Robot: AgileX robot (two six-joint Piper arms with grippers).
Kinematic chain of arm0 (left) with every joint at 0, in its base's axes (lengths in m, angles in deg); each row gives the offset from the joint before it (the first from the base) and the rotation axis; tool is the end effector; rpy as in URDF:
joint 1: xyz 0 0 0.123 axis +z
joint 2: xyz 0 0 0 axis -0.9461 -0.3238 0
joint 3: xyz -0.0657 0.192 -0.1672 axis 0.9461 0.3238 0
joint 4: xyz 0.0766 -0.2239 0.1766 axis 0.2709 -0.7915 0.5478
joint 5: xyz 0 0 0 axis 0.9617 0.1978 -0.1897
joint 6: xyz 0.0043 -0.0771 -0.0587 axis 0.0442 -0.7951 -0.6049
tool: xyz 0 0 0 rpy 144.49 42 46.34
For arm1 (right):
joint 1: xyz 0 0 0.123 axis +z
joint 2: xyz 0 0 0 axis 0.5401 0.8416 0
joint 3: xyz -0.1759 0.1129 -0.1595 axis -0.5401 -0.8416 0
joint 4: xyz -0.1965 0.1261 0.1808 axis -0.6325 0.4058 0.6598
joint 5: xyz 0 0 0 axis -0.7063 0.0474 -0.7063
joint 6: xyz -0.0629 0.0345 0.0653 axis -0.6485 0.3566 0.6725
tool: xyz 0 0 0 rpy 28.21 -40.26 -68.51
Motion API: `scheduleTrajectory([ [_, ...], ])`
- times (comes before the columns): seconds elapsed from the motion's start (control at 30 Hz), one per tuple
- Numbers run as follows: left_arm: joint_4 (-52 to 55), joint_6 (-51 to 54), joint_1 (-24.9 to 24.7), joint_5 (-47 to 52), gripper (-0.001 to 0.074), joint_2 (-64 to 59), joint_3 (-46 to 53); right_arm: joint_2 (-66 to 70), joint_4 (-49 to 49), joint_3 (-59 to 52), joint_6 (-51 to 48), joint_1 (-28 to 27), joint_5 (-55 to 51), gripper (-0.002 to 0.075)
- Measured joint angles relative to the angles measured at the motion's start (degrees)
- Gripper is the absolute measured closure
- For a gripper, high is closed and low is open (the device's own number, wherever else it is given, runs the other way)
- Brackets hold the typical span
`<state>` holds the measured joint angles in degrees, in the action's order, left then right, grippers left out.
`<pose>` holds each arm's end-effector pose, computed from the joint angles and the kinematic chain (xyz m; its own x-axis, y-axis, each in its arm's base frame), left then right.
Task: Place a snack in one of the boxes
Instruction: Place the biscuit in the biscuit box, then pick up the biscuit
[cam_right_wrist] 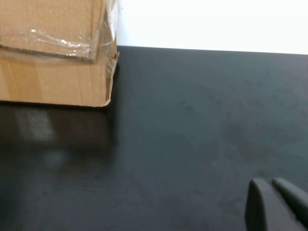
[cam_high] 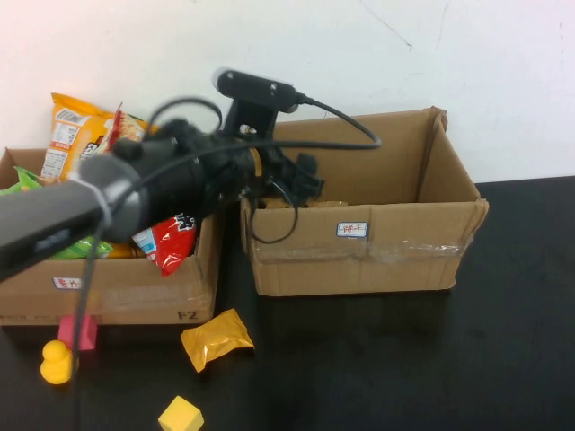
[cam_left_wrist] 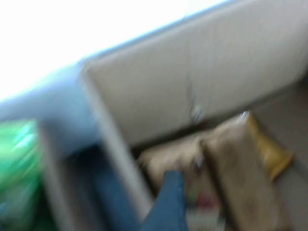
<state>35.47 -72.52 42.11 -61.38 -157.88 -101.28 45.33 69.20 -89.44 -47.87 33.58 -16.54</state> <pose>0.4264 -0.2286 0.2010 -0.5068 0.2035 -0.8377 0.3991 0.9167 -0.0188 0.1258 0.0015 0.1717 -0.2674 -0.0949 -0.9589 -0.0353 0.9954 -0.0887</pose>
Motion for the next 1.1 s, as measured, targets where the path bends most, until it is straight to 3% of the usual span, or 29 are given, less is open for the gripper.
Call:
scheduleTrajectory([
  [0.2, 1.0, 2.1, -5.8, 27.8, 0.0266, 8.6, 0.1, 0.0, 0.0, 0.0, 0.0, 0.0, 0.0, 0.0727],
  [0.37, -1.8, 12.1, -9.6, 36.3, 0.0297, 9.3, 5.3, 0.0, 0.0, 0.0, 0.0, 0.0, 0.0, 0.0727],
  [0.5, -1.4, 18.3, -10.2, 34.8, 0.0223, 8.7, 12.8, 0.0, 0.0, 0.0, 0.0, 0.0, 0.0, 0.0727],
  [0.67, 4.5, 16.8, -10.2, 28.4, 0.0125, 6.4, 19.5, 0.0, 0.0, 0.0, 0.0, 0.0, 0.0, 0.0727],
  [1.1, 19.5, 14.7, -9.7, 17.7, 0.0119, -6.1, 21.1, 0.0, 0.0, 0.0, 0.0, 0.0, 0.0, 0.0727],
])
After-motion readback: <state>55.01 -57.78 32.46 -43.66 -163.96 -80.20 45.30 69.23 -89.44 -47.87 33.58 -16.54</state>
